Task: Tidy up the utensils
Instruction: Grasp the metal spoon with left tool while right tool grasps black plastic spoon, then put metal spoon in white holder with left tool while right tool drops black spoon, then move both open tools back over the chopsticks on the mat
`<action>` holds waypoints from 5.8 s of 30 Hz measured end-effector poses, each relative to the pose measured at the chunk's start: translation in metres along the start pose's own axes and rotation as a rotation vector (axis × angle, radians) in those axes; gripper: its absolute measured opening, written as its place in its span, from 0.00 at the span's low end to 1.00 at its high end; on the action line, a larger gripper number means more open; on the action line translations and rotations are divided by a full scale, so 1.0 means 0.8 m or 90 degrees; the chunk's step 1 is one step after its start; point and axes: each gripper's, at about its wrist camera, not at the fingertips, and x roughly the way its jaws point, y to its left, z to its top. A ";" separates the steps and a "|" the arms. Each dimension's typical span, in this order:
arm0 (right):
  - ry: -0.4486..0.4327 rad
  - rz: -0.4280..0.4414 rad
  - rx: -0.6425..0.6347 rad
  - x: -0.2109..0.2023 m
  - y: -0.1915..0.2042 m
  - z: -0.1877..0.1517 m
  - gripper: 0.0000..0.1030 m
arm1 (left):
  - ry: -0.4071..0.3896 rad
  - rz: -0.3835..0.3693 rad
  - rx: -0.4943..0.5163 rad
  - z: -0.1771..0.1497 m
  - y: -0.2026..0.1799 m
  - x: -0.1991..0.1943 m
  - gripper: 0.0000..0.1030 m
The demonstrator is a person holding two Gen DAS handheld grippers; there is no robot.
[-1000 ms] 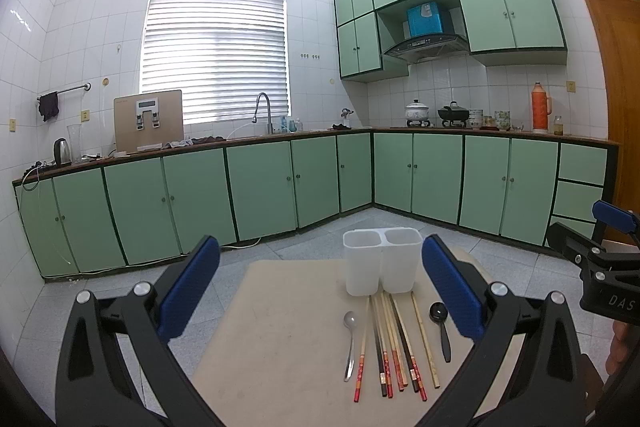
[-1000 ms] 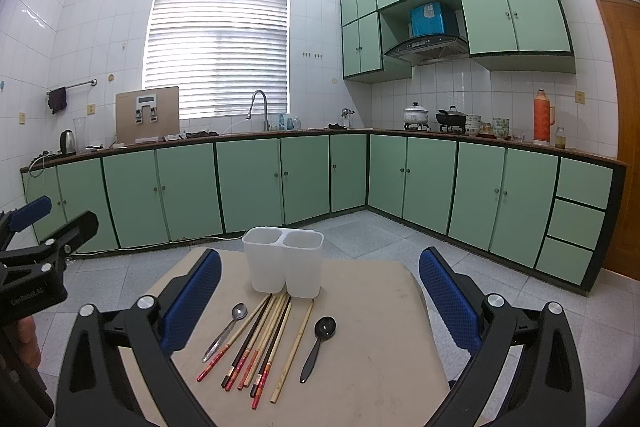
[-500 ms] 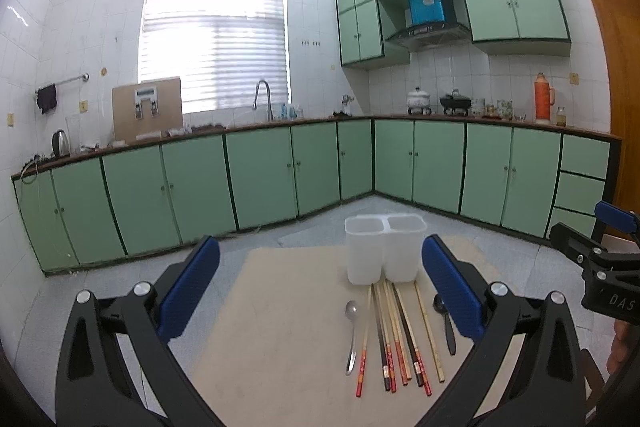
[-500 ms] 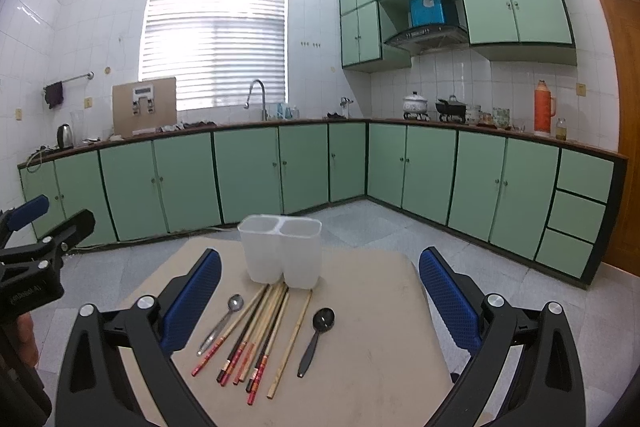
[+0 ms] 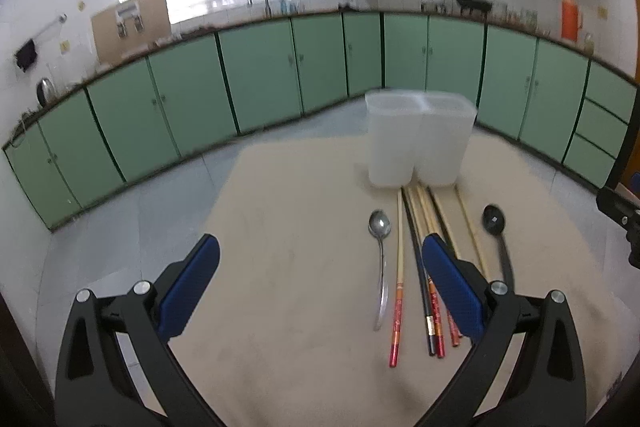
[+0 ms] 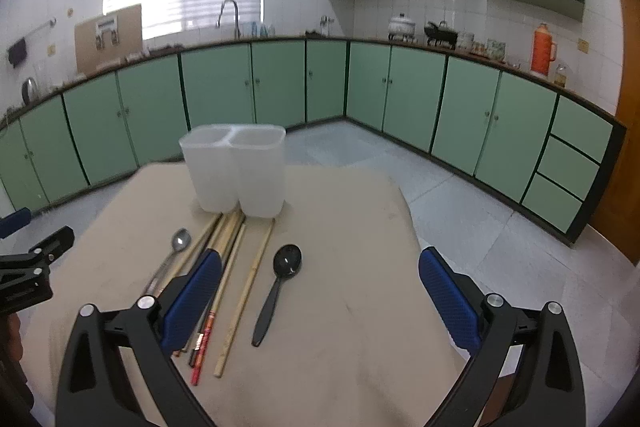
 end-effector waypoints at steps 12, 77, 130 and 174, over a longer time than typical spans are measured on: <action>0.139 0.044 0.042 0.123 0.009 0.001 0.79 | 0.123 -0.039 -0.005 0.020 -0.019 0.131 0.91; 0.162 0.112 0.036 0.191 0.014 0.003 0.33 | 0.120 -0.116 -0.032 0.032 -0.037 0.189 0.23; -0.270 0.149 0.025 0.206 0.035 0.201 0.33 | -0.186 -0.191 -0.046 0.201 -0.022 0.099 0.05; 0.053 0.075 0.053 0.070 0.021 -0.058 0.88 | 0.016 -0.118 -0.013 -0.023 -0.005 0.059 0.83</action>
